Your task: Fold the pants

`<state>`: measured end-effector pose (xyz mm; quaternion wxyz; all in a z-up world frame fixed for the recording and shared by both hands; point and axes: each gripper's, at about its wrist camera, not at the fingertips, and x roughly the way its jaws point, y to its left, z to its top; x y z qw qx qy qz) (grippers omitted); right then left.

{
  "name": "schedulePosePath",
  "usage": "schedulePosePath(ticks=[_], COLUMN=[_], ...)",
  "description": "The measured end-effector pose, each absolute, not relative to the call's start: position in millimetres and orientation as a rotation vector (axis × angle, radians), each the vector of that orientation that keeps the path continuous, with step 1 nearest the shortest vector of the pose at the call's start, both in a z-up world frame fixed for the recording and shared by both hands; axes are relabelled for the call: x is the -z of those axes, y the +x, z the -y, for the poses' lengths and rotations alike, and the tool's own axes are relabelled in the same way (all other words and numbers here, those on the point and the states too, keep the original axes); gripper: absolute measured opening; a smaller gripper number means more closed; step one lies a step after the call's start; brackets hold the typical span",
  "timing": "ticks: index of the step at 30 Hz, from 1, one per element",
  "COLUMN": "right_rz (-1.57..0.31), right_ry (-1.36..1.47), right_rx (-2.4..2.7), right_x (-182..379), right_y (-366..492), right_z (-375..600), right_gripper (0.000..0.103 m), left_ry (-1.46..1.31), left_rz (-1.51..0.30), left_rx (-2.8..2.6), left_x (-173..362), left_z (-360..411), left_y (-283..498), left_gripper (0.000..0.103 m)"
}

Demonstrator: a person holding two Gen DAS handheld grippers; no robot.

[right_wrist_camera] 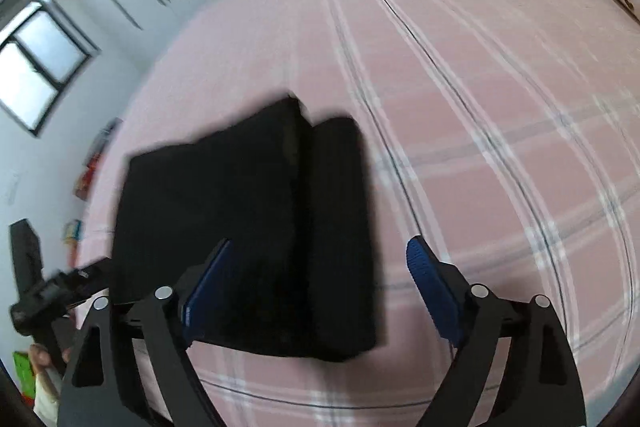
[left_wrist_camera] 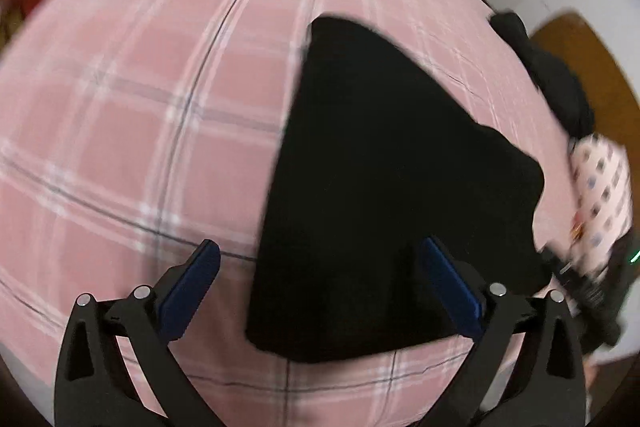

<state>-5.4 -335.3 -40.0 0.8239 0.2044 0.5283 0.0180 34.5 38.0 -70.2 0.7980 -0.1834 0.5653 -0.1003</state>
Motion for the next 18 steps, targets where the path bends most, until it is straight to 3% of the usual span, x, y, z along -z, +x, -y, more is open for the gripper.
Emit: schedulePosePath(ticks=[4,5,6,7,8,9,10,15,17,18], right_rz=[-1.130,-1.116,-1.116,-1.112,-1.109,-1.097,-1.075,-1.014,-1.056,-1.117], right_ry=[0.559,0.553,0.564,0.580,0.571,0.547,0.548,0.509,0.504,0.487], right_rx=[-0.103,-0.100,-0.140,-0.148,-0.144,-0.160,-0.182,-0.324,-0.323,-0.296], right_x=[67.1,67.4,65.0,60.1,54.9,41.6,29.2,-27.6,-15.9,7.9], right_y=[-1.4,-0.3,2.9,4.1,6.2,7.1,6.5,-16.2,-26.3,-33.2], right_z=[326.6,324.1,320.8,319.0,314.2,310.5,307.5,284.0,274.1,268.2], right_gripper=[0.087,0.079,0.065,0.051,0.043,0.041,0.039,0.036,0.041,0.045], left_ry=[-0.403,-0.385,-0.340,-0.316,-0.300,-0.294,-0.295,-0.285,-0.251,-0.235], left_rz=[-1.203,-1.194,-1.178,-1.162,-1.159,-1.153,-1.147,-1.089,-1.080,-1.103], left_rx=[0.209,0.218,0.240,0.261,0.270,0.257,0.272,0.303,0.294,0.275], left_x=[85.3,84.0,81.7,78.3,72.9,65.9,54.2,-5.6,-20.4,-17.7], left_z=[-33.6,-29.1,-20.7,-15.3,-11.9,-11.8,-14.4,-39.7,-56.4,-67.5], left_y=[39.9,40.5,42.7,43.1,43.6,44.6,44.8,19.1,-2.7,-13.3], left_gripper=[0.098,0.098,0.089,0.067,0.064,0.045,0.037,0.035,0.037,0.045])
